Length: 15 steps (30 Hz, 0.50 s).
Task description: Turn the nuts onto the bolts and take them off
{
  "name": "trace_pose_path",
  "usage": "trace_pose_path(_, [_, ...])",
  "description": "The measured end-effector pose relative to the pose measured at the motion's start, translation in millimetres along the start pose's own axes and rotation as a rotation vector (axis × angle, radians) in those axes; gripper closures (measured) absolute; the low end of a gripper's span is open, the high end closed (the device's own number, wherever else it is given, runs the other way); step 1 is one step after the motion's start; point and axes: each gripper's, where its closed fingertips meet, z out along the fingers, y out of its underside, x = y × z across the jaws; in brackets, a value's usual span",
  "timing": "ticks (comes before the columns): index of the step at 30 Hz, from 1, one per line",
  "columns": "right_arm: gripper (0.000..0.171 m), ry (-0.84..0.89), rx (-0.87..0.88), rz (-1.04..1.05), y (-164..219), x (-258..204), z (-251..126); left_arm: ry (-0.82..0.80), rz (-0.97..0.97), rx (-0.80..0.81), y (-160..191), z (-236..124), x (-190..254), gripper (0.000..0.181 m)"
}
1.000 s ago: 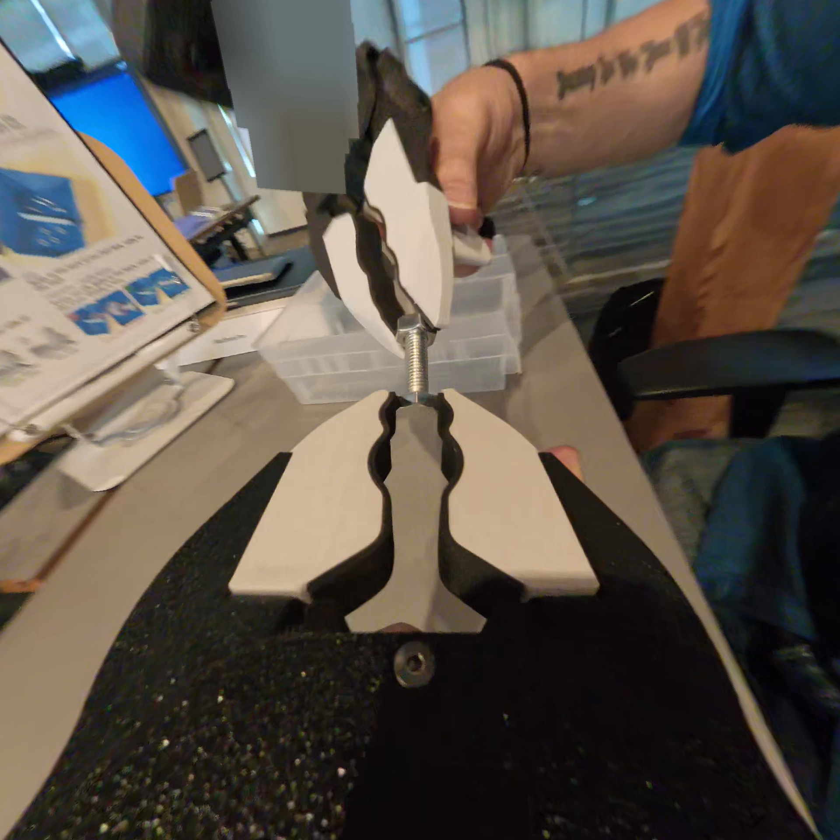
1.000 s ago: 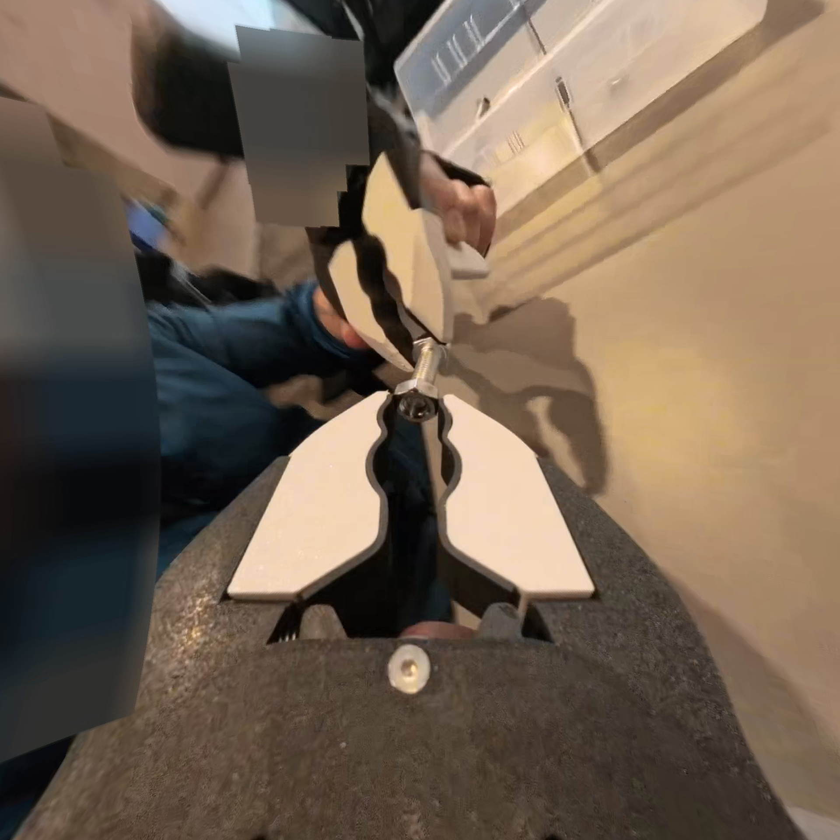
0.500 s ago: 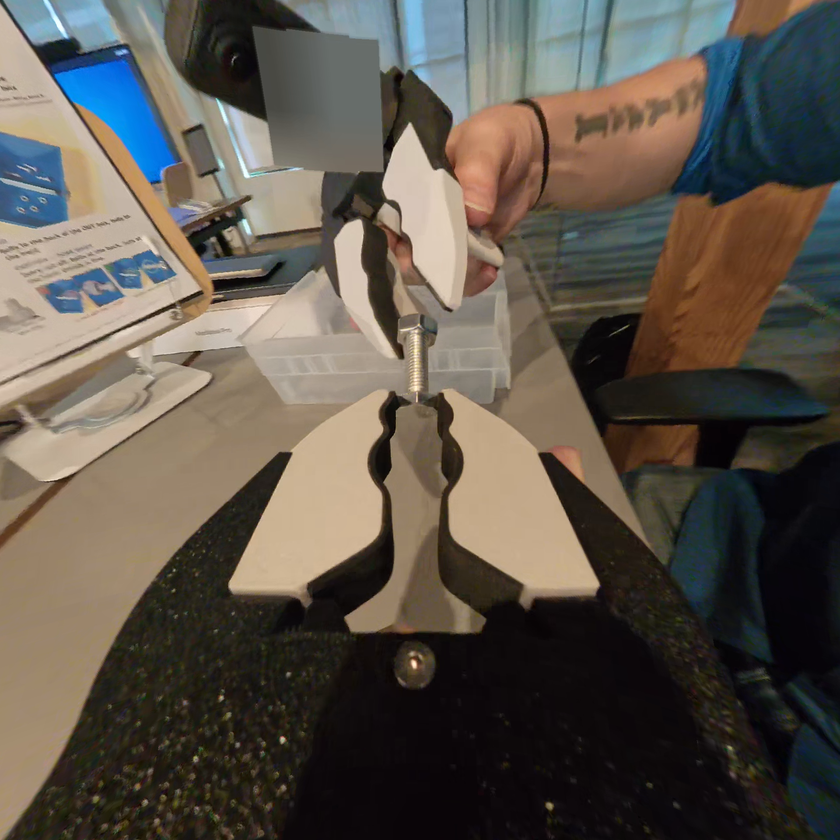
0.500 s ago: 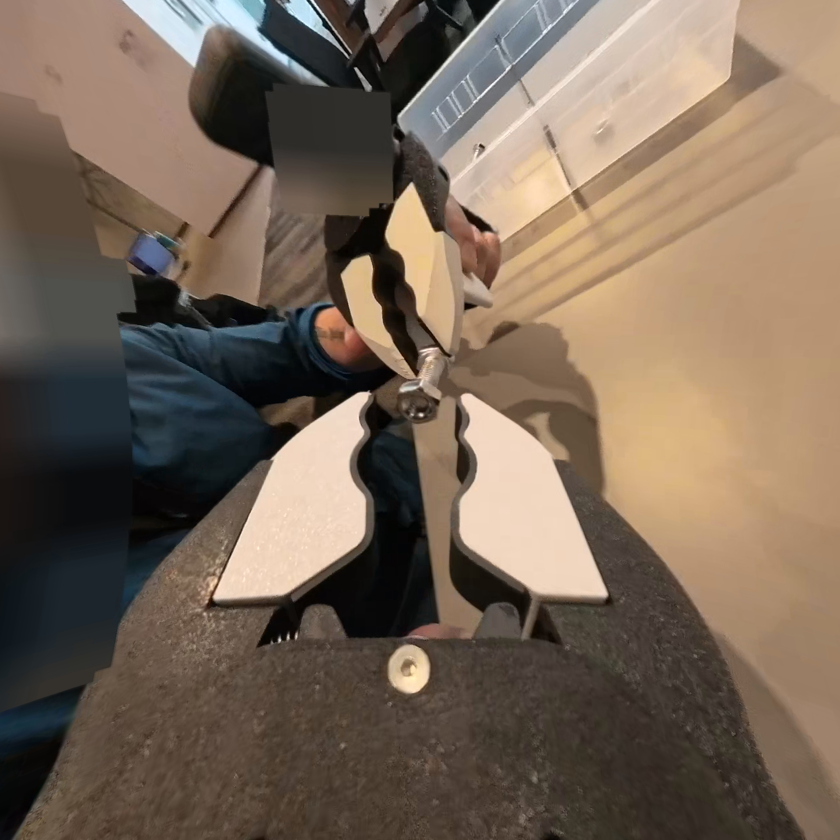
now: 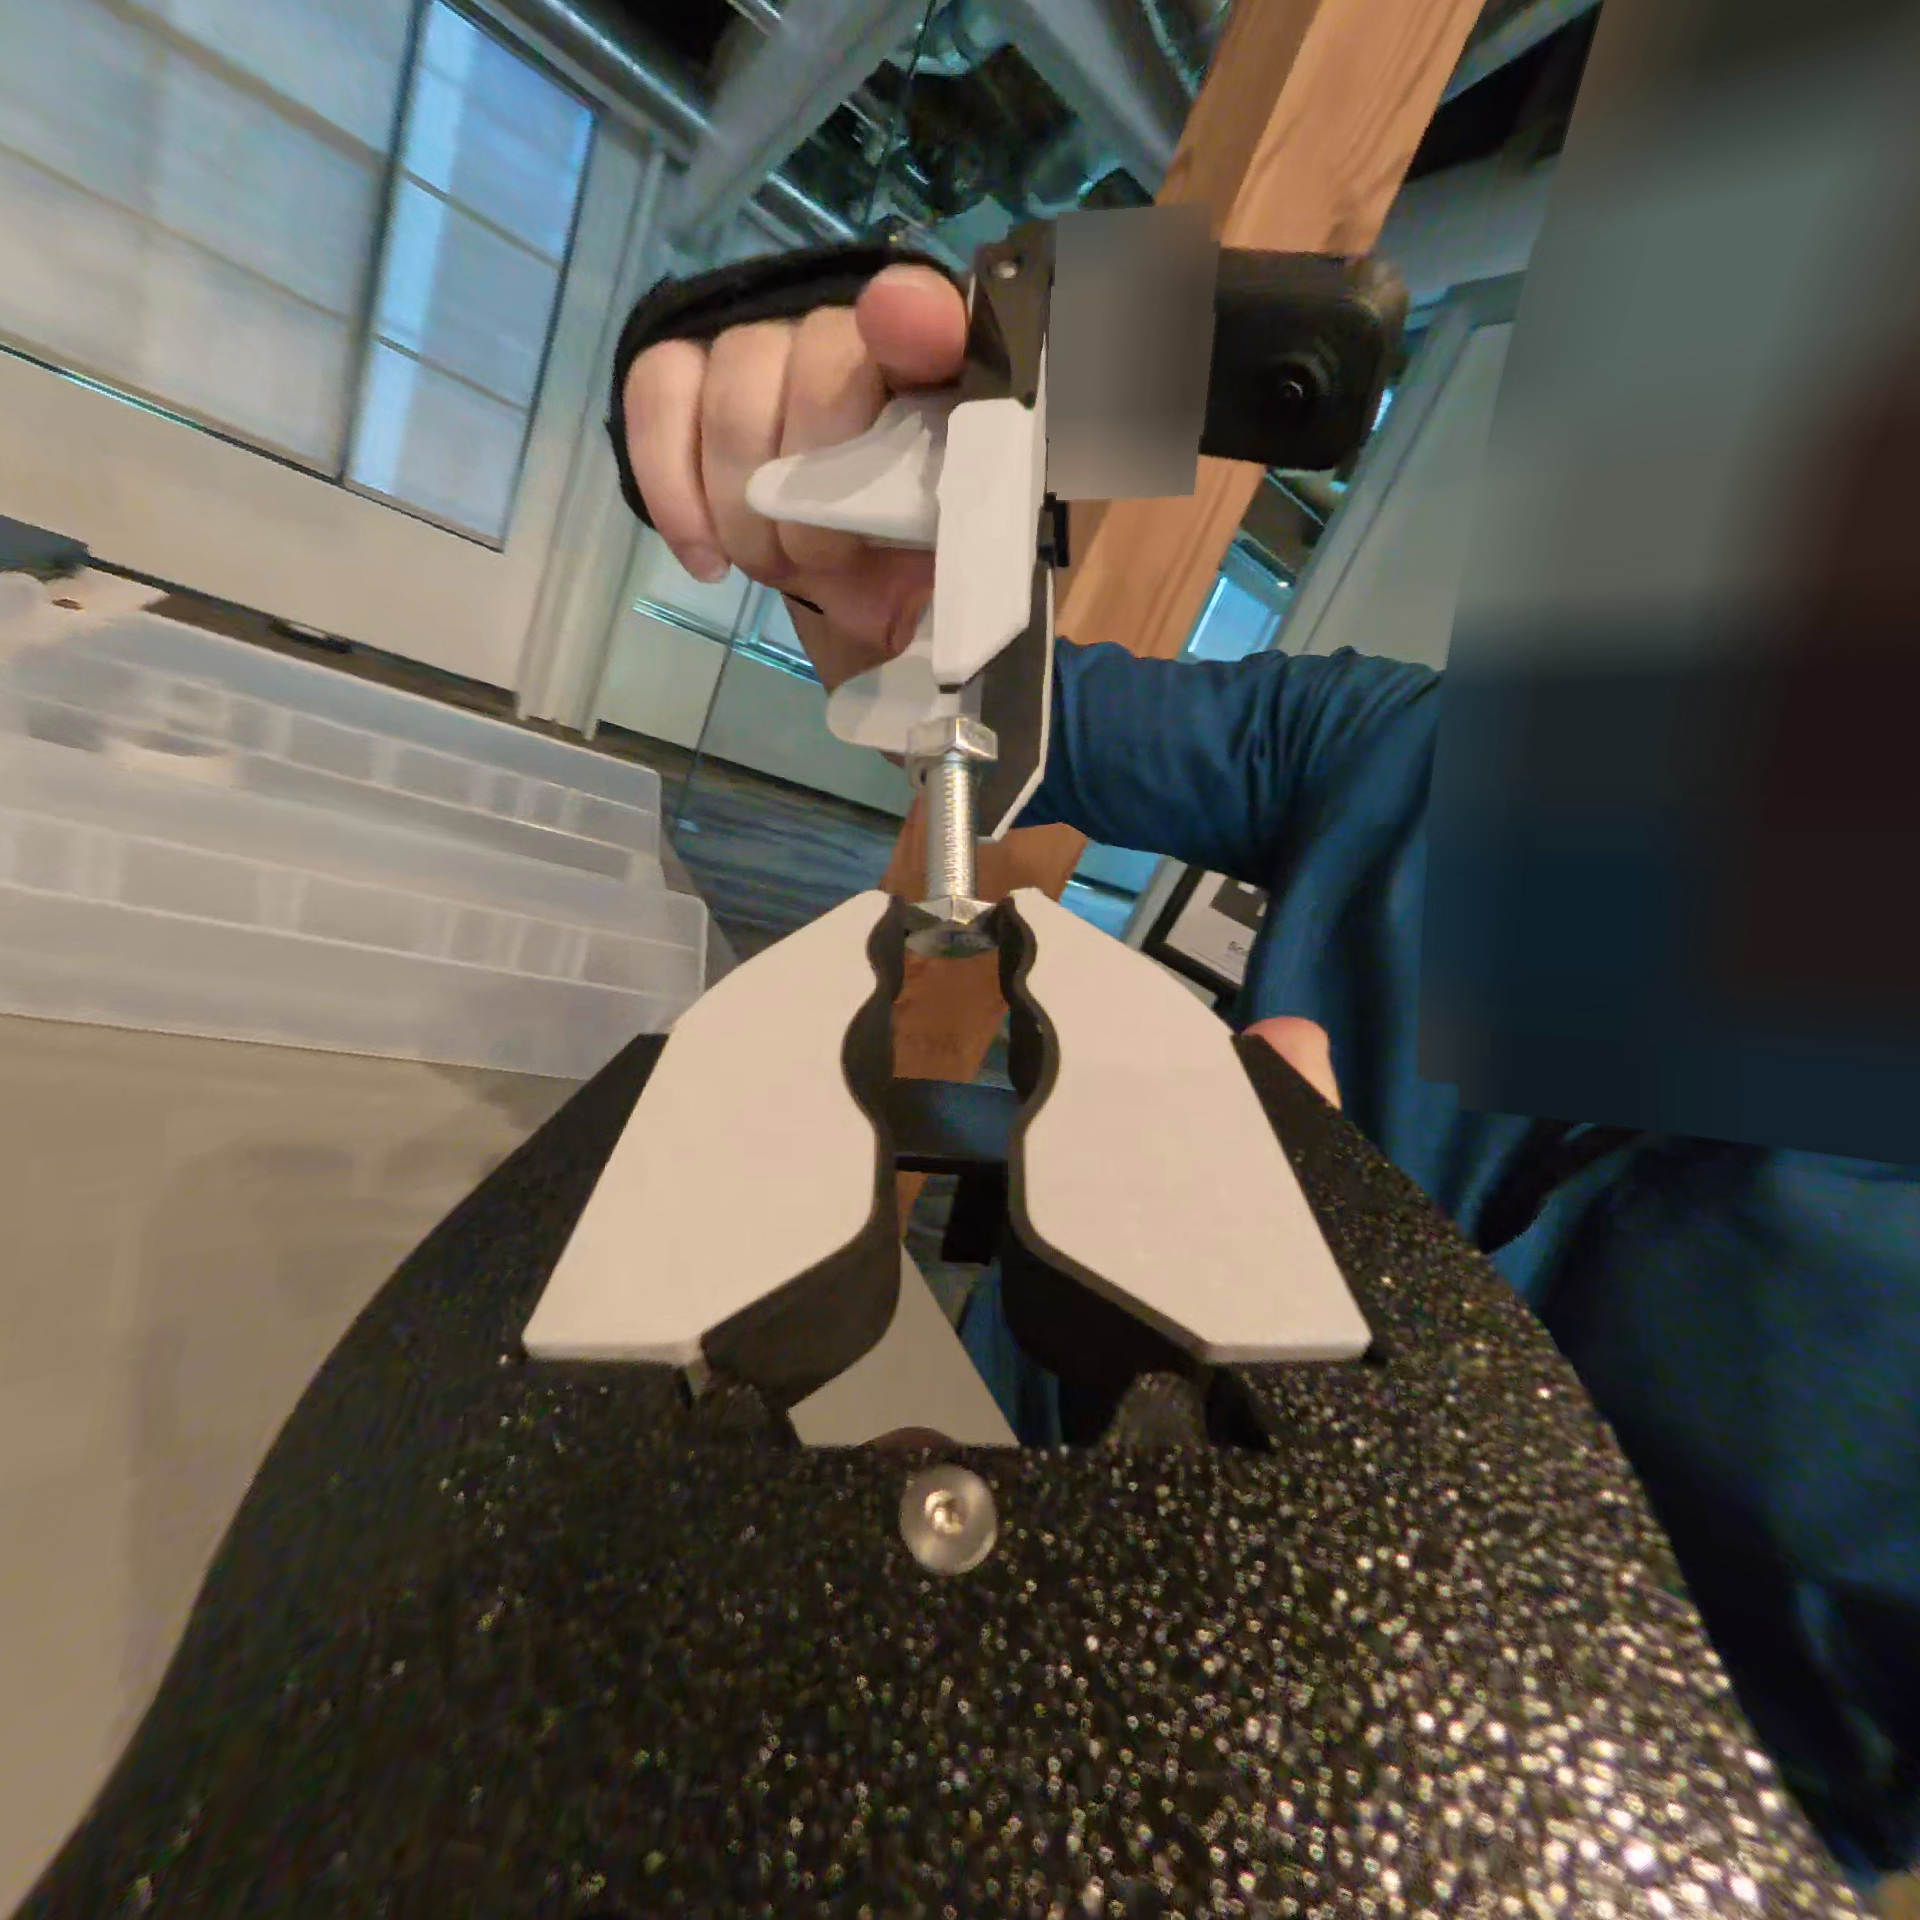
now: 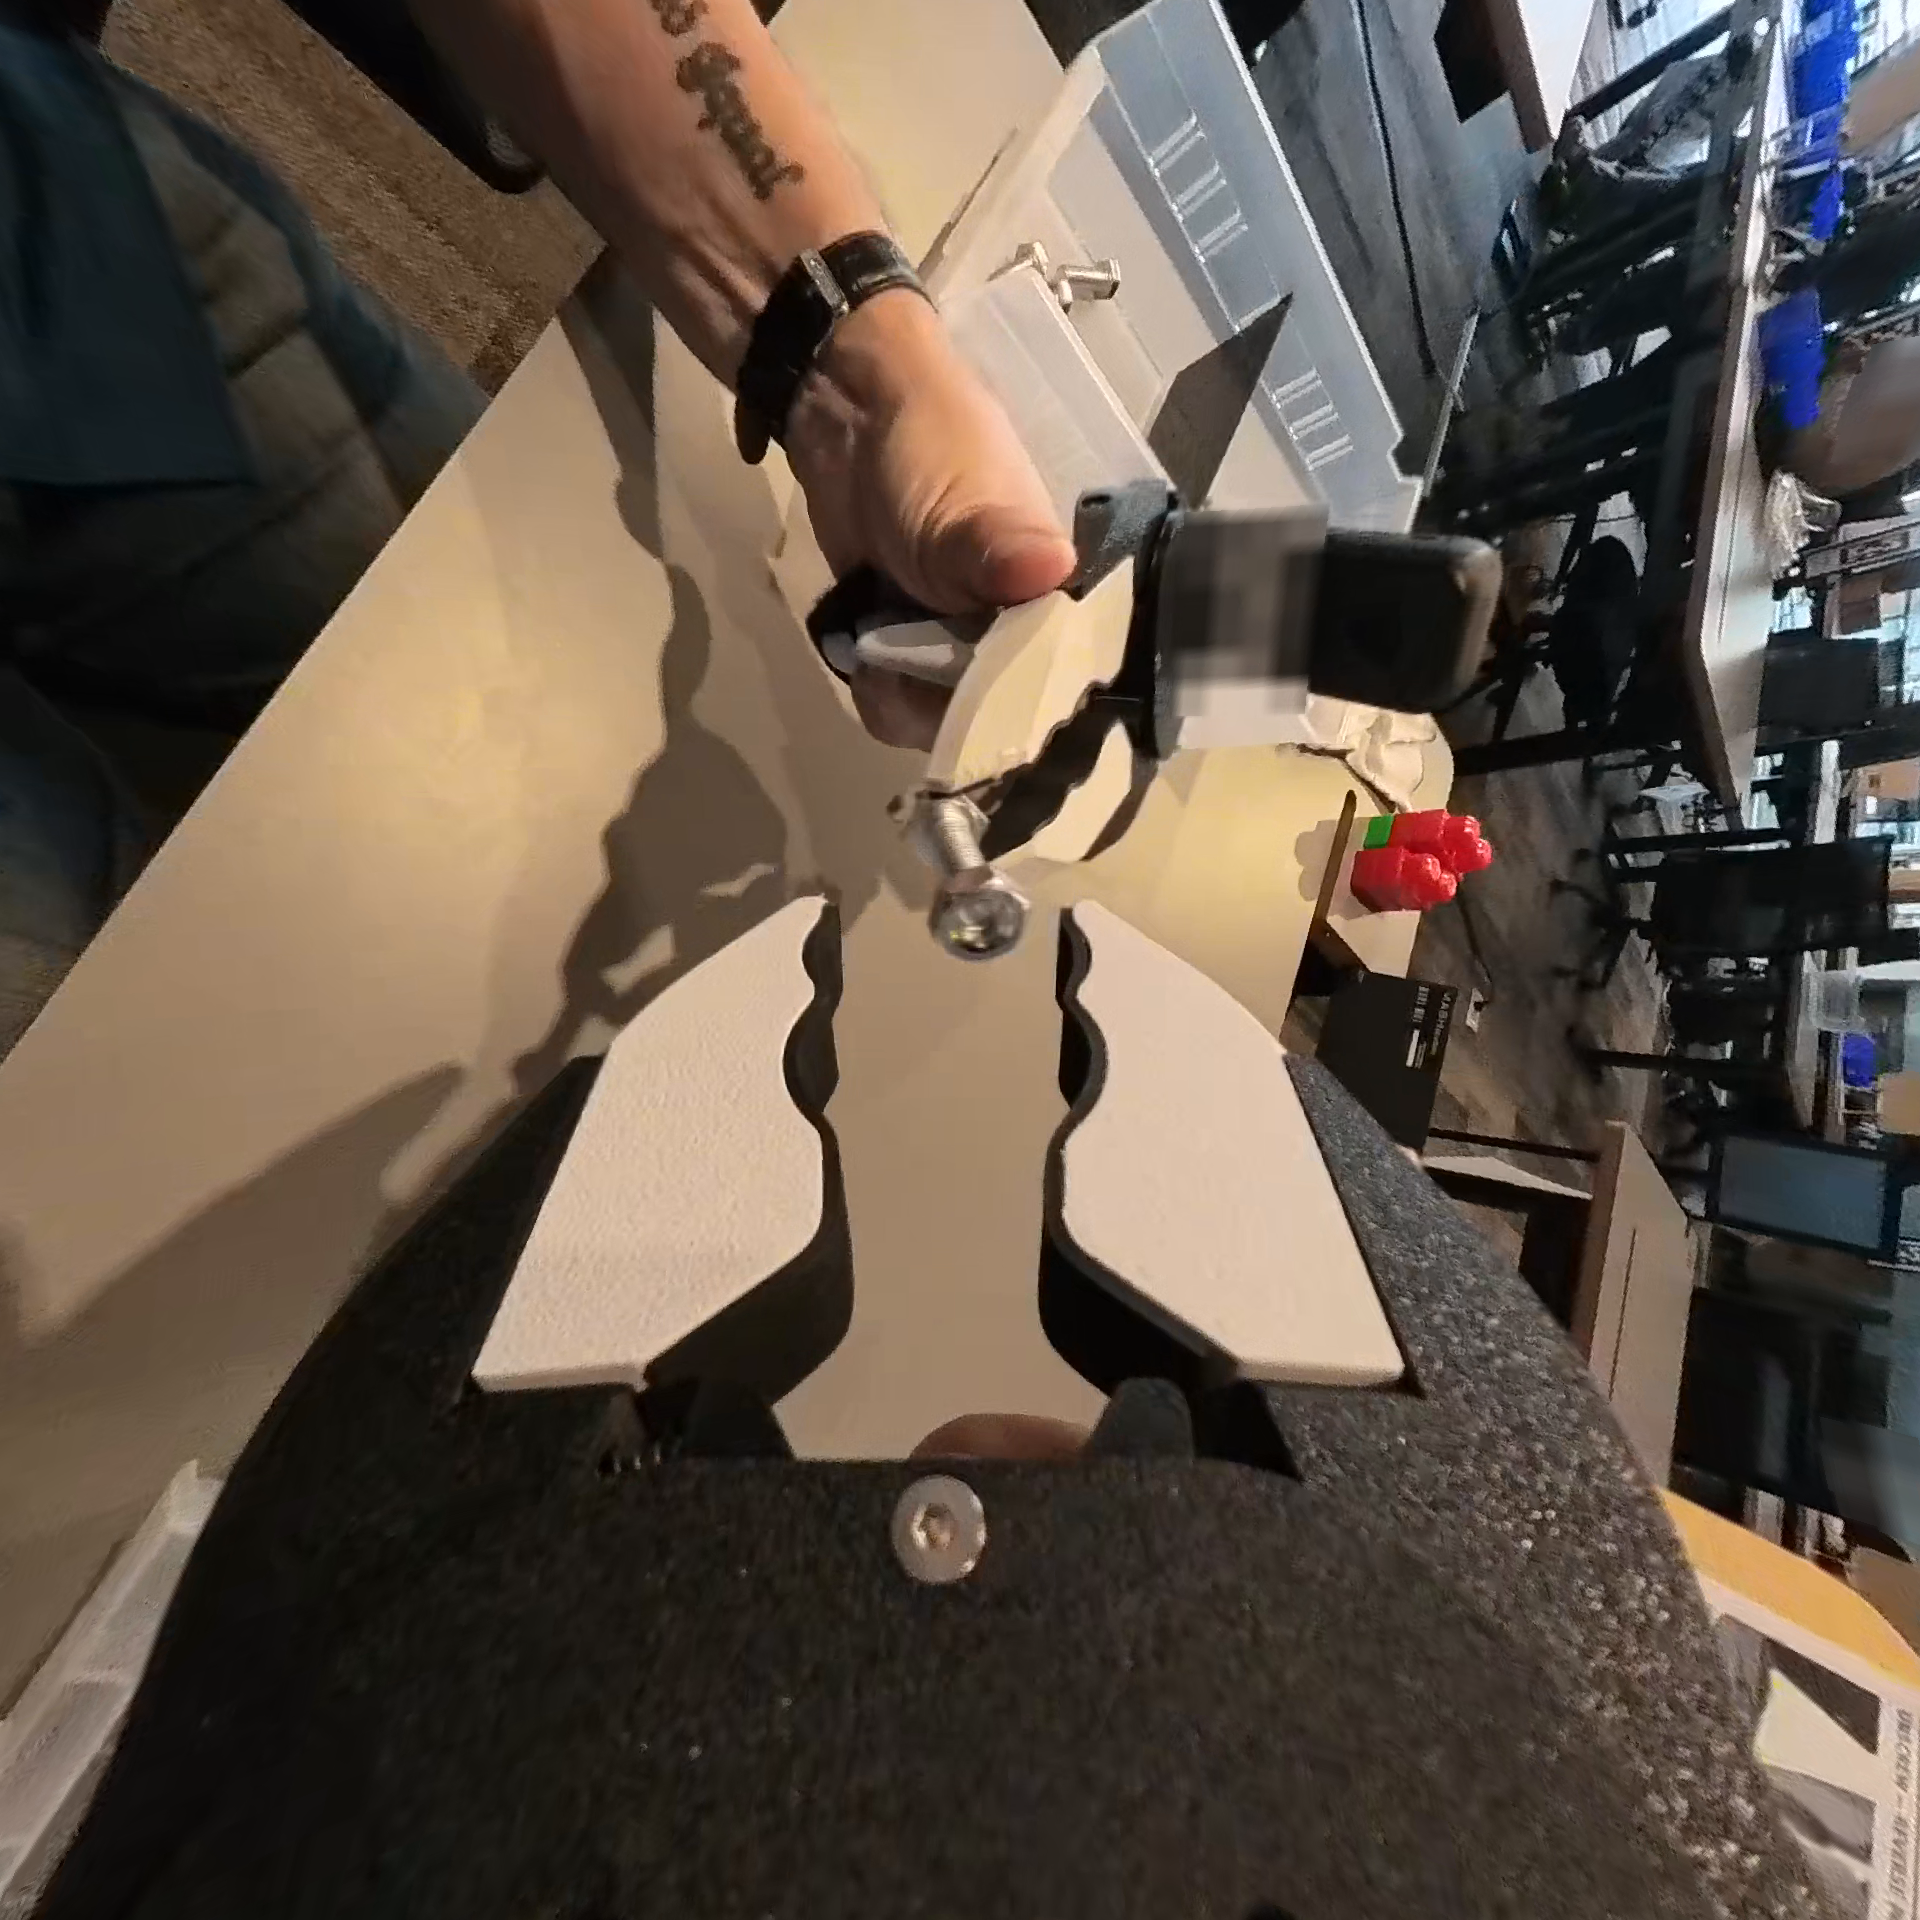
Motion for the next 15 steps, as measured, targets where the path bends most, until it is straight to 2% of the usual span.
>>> trace_pose_path(3, [0.134, -0.014, -0.014, -0.018, 1.6, 0.2, 2.1, 0.046, -0.026, -0.022, 5.2, 4.1, 3.5, 0.165])
trace_pose_path(5, [0.141, -0.037, -0.016, -0.04, 0.5, -2.8, 3.0, 0.065, -0.037, -0.037, 7.8, 6.4, 5.4, 0.165])
trace_pose_path(15, [0.153, -0.107, -0.003, 0.056, -1.4, -8.4, 4.3, 0.044, -0.023, -0.058, 9.5, 5.8, 3.5, 0.165])
